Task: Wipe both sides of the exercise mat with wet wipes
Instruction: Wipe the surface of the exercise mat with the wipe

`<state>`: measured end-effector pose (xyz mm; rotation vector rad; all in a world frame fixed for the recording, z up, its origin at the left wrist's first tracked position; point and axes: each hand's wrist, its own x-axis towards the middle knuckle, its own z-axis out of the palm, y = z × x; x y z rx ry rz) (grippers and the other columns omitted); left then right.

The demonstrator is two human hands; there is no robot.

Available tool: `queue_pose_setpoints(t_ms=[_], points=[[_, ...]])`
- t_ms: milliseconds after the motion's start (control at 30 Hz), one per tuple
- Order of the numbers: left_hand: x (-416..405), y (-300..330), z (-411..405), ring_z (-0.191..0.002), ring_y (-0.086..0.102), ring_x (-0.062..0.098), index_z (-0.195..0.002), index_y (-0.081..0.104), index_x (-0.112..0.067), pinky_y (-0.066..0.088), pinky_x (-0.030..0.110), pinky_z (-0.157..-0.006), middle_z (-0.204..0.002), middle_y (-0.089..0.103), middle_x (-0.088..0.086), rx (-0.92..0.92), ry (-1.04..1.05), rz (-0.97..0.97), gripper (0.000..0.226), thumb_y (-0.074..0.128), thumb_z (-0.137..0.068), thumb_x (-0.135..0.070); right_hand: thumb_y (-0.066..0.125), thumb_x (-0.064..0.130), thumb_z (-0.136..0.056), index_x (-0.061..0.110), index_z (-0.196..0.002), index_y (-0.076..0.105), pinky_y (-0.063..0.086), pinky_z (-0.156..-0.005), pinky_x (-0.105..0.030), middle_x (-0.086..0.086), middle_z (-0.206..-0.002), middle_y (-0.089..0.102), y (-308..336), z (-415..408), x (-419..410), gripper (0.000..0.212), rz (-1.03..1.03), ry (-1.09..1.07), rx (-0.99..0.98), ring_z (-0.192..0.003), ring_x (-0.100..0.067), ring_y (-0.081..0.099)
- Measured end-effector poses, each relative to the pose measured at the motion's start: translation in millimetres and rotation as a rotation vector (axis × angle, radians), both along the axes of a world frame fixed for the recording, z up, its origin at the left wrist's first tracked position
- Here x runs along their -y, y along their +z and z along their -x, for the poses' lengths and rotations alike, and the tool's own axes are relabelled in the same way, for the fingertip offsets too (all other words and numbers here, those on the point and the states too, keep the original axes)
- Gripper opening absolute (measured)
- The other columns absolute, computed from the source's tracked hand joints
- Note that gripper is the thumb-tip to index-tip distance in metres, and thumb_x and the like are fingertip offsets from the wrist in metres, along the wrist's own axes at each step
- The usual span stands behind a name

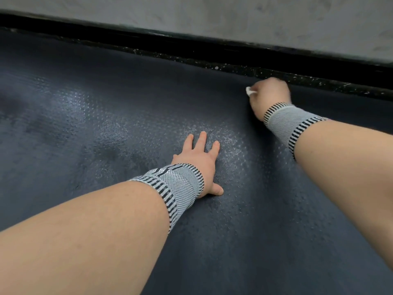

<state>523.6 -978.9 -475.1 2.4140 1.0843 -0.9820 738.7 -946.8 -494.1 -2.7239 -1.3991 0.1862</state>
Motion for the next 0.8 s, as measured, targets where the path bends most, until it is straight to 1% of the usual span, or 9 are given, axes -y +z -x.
queue_pose_setpoints(t_ms=[100, 167, 300, 400, 467, 567, 633, 700, 800], points=[[0, 1, 0, -0.148, -0.019, 0.032, -0.154, -0.015, -0.031, 0.026, 0.055, -0.117, -0.159, -0.029, 0.001, 0.004, 0.004, 0.011, 0.119, 0.07, -0.077, -0.063, 0.049, 0.021, -0.093, -0.004, -0.107, 0.064, 0.047, -0.086, -0.036, -0.026, -0.111, 0.061, 1, -26, 0, 0.032, -0.005, -0.22, 0.068, -0.107, -0.037, 0.057], [1, 1, -1, -0.148, -0.02, 0.031, -0.154, -0.015, -0.032, 0.026, 0.055, -0.116, -0.159, -0.03, 0.0, 0.008, 0.016, 0.019, 0.119, 0.07, -0.078, -0.062, 0.049, 0.018, -0.093, -0.007, -0.106, 0.062, 0.046, -0.087, -0.035, -0.025, -0.113, 0.061, 0, -30, -6, 0.031, -0.019, -0.31, 0.024, -0.109, -0.037, 0.057], [0, 3, 0, -0.148, -0.021, 0.029, -0.154, -0.015, -0.033, 0.028, 0.055, -0.114, -0.158, -0.031, -0.001, 0.006, 0.025, 0.025, 0.117, 0.07, -0.078, -0.061, 0.05, 0.025, -0.095, 0.002, -0.108, 0.066, 0.045, -0.078, -0.029, -0.018, -0.11, 0.065, 2, 2, -48, 0.03, -0.043, -0.113, -0.124, -0.105, -0.034, 0.06], [0, 2, -1, -0.148, -0.022, 0.029, -0.154, -0.015, -0.033, 0.027, 0.056, -0.114, -0.158, -0.032, -0.001, 0.0, 0.028, 0.036, 0.117, 0.07, -0.078, -0.06, 0.051, 0.025, -0.095, 0.007, -0.111, 0.067, 0.048, -0.082, -0.032, -0.017, -0.11, 0.065, 9, 8, -47, 0.029, 0.011, 0.045, -0.101, -0.104, -0.036, 0.06], [0, 1, -1, -0.147, -0.023, 0.03, -0.154, -0.016, -0.033, 0.023, 0.057, -0.115, -0.158, -0.033, 0.0, -0.001, 0.031, 0.046, 0.117, 0.071, -0.079, -0.059, 0.049, 0.027, -0.096, 0.004, -0.107, 0.068, 0.047, -0.081, -0.035, -0.022, -0.106, 0.065, 7, -8, -27, 0.032, 0.02, 0.041, 0.0, -0.101, -0.038, 0.06], [-1, 0, -1, -0.147, -0.024, 0.03, -0.154, -0.016, -0.032, 0.019, 0.057, -0.116, -0.157, -0.034, 0.0, 0.005, 0.039, 0.058, 0.118, 0.071, -0.079, -0.058, 0.043, 0.028, -0.097, -0.004, -0.103, 0.066, 0.047, -0.081, -0.036, -0.026, -0.105, 0.063, -1, -29, -6, 0.04, 0.031, -0.115, 0.108, -0.101, -0.039, 0.06], [-2, -1, -1, -0.147, -0.024, 0.03, -0.153, -0.016, -0.032, 0.019, 0.057, -0.116, -0.157, -0.034, 0.0, 0.001, 0.038, 0.049, 0.117, 0.071, -0.079, -0.059, 0.045, 0.022, -0.096, -0.005, -0.105, 0.064, 0.047, -0.083, -0.036, -0.025, -0.109, 0.062, -1, -22, -18, 0.035, 0.008, -0.169, 0.043, -0.105, -0.038, 0.058], [-1, 0, 0, -0.147, -0.024, 0.029, -0.153, -0.016, -0.033, 0.02, 0.056, -0.116, -0.157, -0.034, -0.001, -0.009, 0.031, 0.04, 0.117, 0.07, -0.079, -0.059, 0.05, 0.018, -0.093, -0.002, -0.108, 0.065, 0.047, -0.084, -0.033, -0.021, -0.111, 0.063, -1, -7, -43, 0.029, -0.049, -0.15, -0.092, -0.107, -0.035, 0.058], [-1, 2, -1, -0.147, -0.023, 0.028, -0.153, -0.017, -0.034, 0.022, 0.055, -0.116, -0.157, -0.034, -0.002, -0.023, 0.026, 0.033, 0.117, 0.07, -0.079, -0.061, 0.055, 0.025, -0.092, 0.008, -0.109, 0.068, 0.043, -0.075, -0.026, -0.015, -0.108, 0.066, 0, 12, -63, 0.028, -0.036, 0.025, -0.211, -0.102, -0.032, 0.061]])
